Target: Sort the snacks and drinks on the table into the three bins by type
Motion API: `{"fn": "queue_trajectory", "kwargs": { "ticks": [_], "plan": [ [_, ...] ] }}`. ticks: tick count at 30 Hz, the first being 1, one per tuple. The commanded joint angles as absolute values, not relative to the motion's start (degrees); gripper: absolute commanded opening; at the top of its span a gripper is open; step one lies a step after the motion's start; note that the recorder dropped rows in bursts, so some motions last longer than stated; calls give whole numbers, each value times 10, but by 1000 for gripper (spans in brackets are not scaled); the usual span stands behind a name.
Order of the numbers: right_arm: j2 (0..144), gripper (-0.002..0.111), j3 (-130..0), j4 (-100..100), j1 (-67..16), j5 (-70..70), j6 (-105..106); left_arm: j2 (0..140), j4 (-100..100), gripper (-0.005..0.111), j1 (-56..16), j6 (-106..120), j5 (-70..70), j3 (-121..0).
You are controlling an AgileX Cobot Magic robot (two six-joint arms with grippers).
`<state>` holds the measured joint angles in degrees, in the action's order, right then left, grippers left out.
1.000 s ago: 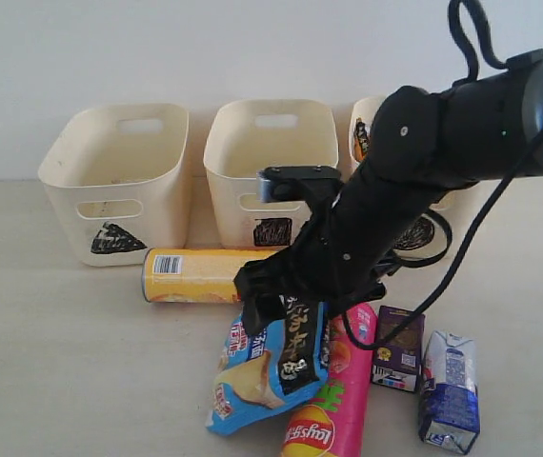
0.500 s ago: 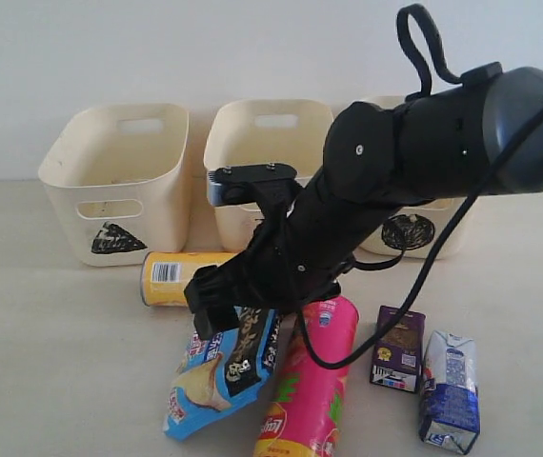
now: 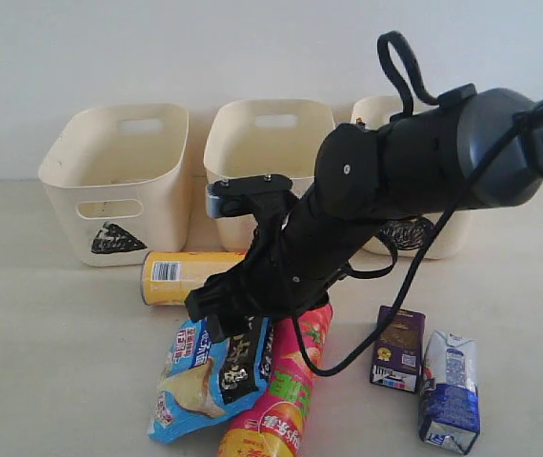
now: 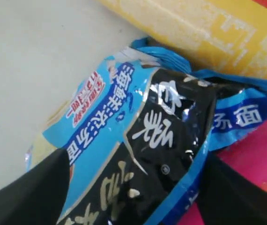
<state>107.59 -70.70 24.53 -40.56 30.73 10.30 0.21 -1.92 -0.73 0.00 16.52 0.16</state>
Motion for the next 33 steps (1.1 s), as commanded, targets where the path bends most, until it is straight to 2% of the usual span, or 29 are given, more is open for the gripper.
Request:
{"fn": "queue_trajectory", "kwargs": {
  "ticks": [1,9,11,16,17,18,33],
  "plan": [
    [1089,65,-711,235,-405,287,111,0,-19,4,-5,-4,164,0],
    [1104,65,-711,236,-405,276,117,0,-19,4,-5,-4,164,0],
    [1106,61,-711,235,-405,269,119,0,-19,4,-5,-4,164,0],
    [1106,33,-711,235,-405,251,126,0,-19,4,-5,-4,164,0],
    [1106,13,-711,235,-405,249,136,0,-19,4,-5,-4,164,0],
    [1106,1,-711,235,-405,249,146,0,-19,4,-5,-4,164,0],
    [1069,0,-711,241,-405,283,246,0,-19,4,-5,-4,164,0]
  ]
}}
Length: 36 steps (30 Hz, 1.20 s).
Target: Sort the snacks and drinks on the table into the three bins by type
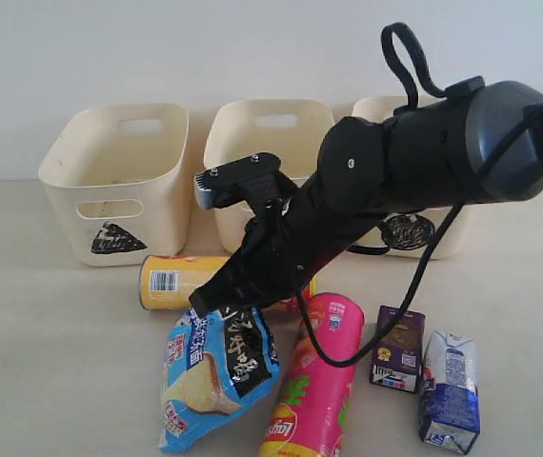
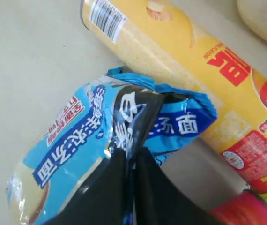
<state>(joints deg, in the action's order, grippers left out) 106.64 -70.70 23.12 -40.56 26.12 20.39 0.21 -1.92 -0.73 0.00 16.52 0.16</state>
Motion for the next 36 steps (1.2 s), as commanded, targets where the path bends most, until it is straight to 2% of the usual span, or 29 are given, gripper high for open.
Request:
{"fn": "queue_trajectory", "kwargs": {
  "ticks": [1,3,4,5,6,9,18,20,23,27,31,36],
  "plan": [
    [1072,0,-711,241,-405,281,246,0,-19,4,-5,-4,164,0],
    [1073,1,-711,231,-405,264,244,0,-19,4,-5,-4,164,0],
    [1071,8,-711,226,-405,263,244,0,-19,4,-5,-4,164,0],
    [1070,17,-711,224,-405,263,246,0,-19,4,-5,-4,164,0],
    [1069,35,-711,223,-405,269,255,0,-19,4,-5,-4,164,0],
    [1067,68,-711,205,-405,283,274,0,-19,4,-5,-4,164,0],
    [1011,70,-752,97,-407,391,249,0,-19,4,-5,-4,164,0],
    [1011,68,-759,72,-452,434,340,0,-19,4,-5,-4,164,0],
    [1011,68,-759,-12,-514,459,368,0,-19,4,-5,-4,164,0],
    [1012,68,-724,-244,-639,484,307,0,-19,4,-5,-4,164,0],
    [1012,68,-660,-412,-690,424,167,0,-19,4,-5,-4,164,0],
    [1012,69,-596,-499,-718,358,44,0,-19,4,-5,-4,164,0]
  ]
}}
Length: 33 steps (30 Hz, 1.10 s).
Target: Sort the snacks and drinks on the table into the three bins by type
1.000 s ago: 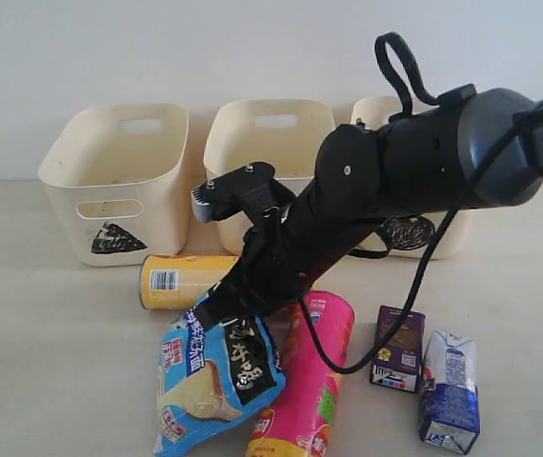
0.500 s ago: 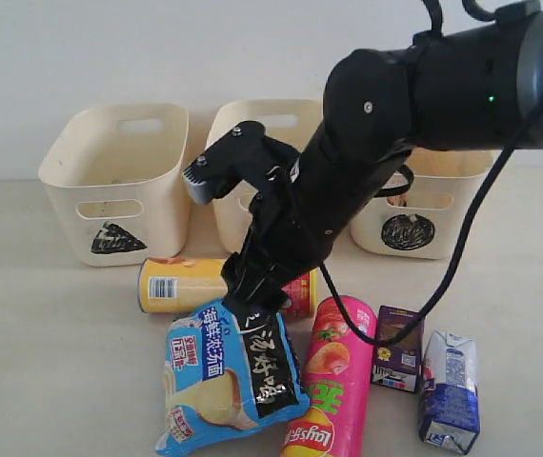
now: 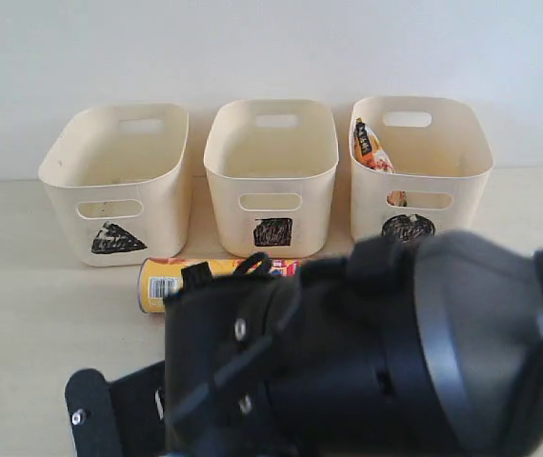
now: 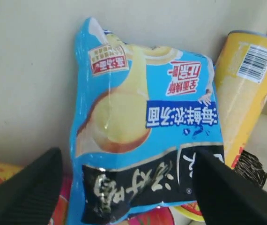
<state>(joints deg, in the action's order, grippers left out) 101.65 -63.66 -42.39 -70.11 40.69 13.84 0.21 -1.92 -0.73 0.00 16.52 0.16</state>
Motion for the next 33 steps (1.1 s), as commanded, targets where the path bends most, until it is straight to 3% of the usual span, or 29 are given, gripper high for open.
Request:
{"fn": "queue_trajectory", "kwargs": {
  "ticks": [1,15,33],
  "plan": [
    [1012,69,-591,-512,-719,353,29,0,-19,4,-5,-4,164,0],
    [1052,69,-579,-522,-719,316,-14,0,-19,4,-5,-4,164,0],
    [1139,69,-590,-704,-718,369,-151,0,-19,4,-5,-4,164,0]
  ]
}}
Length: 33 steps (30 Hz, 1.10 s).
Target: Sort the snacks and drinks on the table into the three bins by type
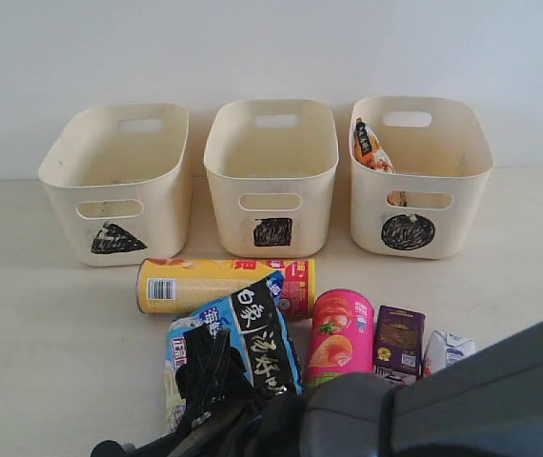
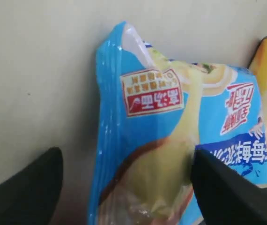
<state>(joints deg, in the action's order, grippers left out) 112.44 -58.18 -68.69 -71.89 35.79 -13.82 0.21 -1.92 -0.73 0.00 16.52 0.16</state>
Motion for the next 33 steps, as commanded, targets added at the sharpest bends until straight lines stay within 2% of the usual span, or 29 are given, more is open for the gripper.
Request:
{"fn": "queue_trajectory", "kwargs": {
  "ticks": [1,16,18,20,23,33],
  "plan": [
    [1141,69,-594,-707,-718,369,-153,0,-19,4,-5,-4,164,0],
    [1168,67,-608,-758,-697,394,-160,0,-19,4,-5,-4,164,0],
    [1168,59,-608,-759,-696,397,-160,0,-19,4,-5,-4,164,0],
    [1168,40,-608,-765,-696,396,-160,0,-19,4,-5,-4,164,0],
    [1168,2,-608,-768,-698,391,-160,0,-19,4,-5,-4,164,0],
    [1133,0,-607,-770,-720,424,-140,0,-19,4,-5,-4,164,0]
  ]
}}
